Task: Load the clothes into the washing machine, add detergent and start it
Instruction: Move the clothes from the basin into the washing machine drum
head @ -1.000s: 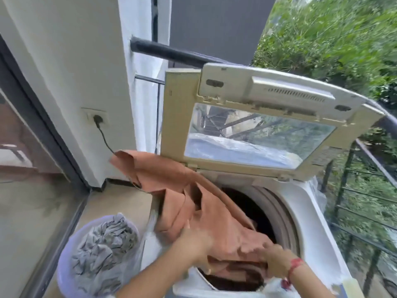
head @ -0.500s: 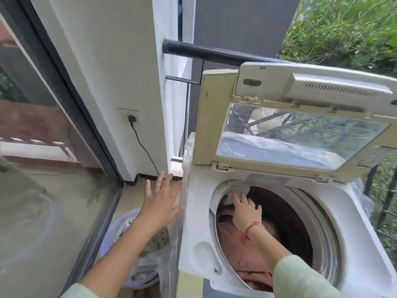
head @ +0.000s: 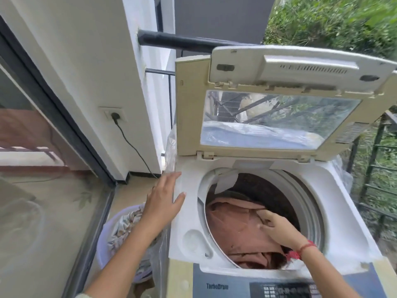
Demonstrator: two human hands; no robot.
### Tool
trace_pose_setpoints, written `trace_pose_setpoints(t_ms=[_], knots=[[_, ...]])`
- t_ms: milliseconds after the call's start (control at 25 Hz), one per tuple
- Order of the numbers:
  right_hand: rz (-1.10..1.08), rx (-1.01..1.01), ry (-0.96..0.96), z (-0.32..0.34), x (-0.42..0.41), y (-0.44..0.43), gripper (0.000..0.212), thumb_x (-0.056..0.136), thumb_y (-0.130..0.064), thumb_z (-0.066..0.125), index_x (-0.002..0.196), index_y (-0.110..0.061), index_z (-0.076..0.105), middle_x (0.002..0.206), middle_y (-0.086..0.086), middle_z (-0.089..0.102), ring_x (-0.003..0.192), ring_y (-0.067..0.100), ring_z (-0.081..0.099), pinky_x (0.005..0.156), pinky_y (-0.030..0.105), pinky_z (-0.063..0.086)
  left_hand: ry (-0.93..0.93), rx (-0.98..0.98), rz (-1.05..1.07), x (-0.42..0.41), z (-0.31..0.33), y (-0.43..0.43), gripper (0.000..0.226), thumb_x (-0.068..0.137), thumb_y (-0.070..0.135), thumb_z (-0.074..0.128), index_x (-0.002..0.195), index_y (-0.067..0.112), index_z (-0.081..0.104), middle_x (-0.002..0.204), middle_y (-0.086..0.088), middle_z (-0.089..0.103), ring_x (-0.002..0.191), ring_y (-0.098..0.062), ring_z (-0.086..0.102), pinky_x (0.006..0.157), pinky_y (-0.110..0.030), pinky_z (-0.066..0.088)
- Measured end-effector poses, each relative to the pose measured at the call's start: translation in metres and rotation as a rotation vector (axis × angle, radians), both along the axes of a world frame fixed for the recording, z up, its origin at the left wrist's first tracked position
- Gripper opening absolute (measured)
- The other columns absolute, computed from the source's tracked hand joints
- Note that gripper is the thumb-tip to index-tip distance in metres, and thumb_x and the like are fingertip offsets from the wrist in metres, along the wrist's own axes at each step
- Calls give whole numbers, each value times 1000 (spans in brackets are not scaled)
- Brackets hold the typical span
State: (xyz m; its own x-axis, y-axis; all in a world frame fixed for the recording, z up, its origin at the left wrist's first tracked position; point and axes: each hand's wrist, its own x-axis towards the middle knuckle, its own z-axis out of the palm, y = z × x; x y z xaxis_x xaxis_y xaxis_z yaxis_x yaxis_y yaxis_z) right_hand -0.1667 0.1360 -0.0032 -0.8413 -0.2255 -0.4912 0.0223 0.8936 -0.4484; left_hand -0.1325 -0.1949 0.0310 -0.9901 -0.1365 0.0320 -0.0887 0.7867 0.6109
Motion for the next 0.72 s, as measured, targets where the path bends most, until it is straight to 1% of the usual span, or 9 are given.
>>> trace_pose_setpoints(t_ms=[80, 160, 280, 360, 480, 560, 640, 720], knots=[[-14, -189, 144, 22, 6, -6, 45, 90, -25, 59, 132, -34, 45, 126, -17, 46, 113, 4, 48, 95, 19, 37, 14, -6, 33, 4, -3, 17, 58, 88, 38, 52, 141, 27, 32, 144, 2, 35, 131, -21, 35, 105, -45, 34], [47, -323, 240, 44, 14, -30, 43, 91, -27, 60, 131, -32, 47, 124, -20, 47, 111, -1, 48, 94, 18, 37, -11, 10, 128, 19, -9, 16, 60, 87, 41, 51, 141, 27, 31, 145, 1, 34, 130, -22, 37, 103, -47, 36], [262, -481, 291, 60, 33, -85, 37, 91, -26, 59, 127, -29, 53, 121, -18, 53, 108, 1, 52, 94, 19, 42, -56, 55, 342, 60, -15, -9, 57, 86, 31, 60, 138, 24, 37, 140, -3, 38, 123, -25, 44, 101, -46, 38], [436, -541, 294, 62, 46, -128, 35, 92, -29, 57, 127, -30, 52, 118, -16, 54, 106, 1, 51, 93, 18, 40, -91, 40, 495, 95, -18, -40, 54, 84, 22, 65, 134, 18, 45, 134, -9, 44, 119, -30, 48, 100, -42, 38], [670, -547, 289, 57, 61, -193, 39, 92, -27, 55, 131, -25, 50, 126, -8, 53, 116, 6, 46, 99, 17, 34, -258, -11, 640, 139, -26, -92, 55, 83, 26, 66, 134, 18, 46, 133, -12, 46, 120, -35, 47, 99, -41, 37], [742, -521, 281, 49, 66, -232, 41, 91, -25, 56, 132, -22, 50, 127, -3, 52, 119, 11, 45, 100, 20, 34, -333, 6, 664, 159, -38, -123, 55, 83, 30, 65, 133, 19, 46, 133, -12, 47, 120, -34, 47, 99, -41, 37], [758, -476, 233, 37, 69, -267, 42, 91, -25, 56, 133, -21, 50, 128, -2, 50, 120, 12, 45, 101, 20, 33, -388, 64, 610, 169, -53, -151, 52, 84, 30, 65, 132, 19, 47, 132, -12, 49, 121, -31, 48, 98, -37, 38], [735, -404, 180, 19, 70, -297, 42, 91, -26, 56, 133, -21, 50, 128, -2, 49, 121, 14, 45, 101, 21, 32, -454, 133, 507, 172, -71, -177, 49, 86, 26, 64, 131, 16, 48, 130, -11, 51, 121, -27, 49, 95, -29, 36]])
